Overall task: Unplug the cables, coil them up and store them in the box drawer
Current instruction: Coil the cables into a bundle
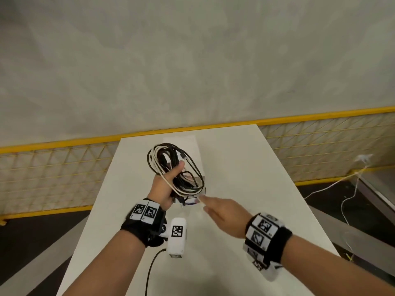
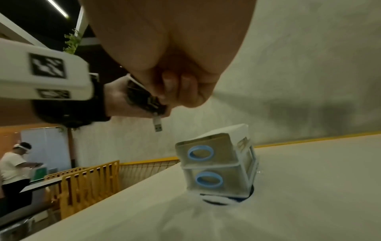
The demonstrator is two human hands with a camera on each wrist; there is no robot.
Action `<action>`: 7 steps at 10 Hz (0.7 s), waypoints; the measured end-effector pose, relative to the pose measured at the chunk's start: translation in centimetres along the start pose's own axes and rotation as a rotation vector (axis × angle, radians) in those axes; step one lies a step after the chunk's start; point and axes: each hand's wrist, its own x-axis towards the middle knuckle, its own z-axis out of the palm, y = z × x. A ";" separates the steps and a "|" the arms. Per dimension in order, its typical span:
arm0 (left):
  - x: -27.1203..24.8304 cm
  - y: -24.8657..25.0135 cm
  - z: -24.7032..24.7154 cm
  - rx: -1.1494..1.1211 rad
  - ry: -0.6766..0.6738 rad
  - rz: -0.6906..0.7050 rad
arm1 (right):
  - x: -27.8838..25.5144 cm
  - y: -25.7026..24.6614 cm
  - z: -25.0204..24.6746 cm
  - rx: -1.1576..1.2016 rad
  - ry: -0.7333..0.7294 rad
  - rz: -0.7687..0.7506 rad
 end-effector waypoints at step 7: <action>-2.2 -5.1 2.3 0.251 0.109 0.017 | 7.6 -4.8 -5.3 -0.406 0.242 -0.371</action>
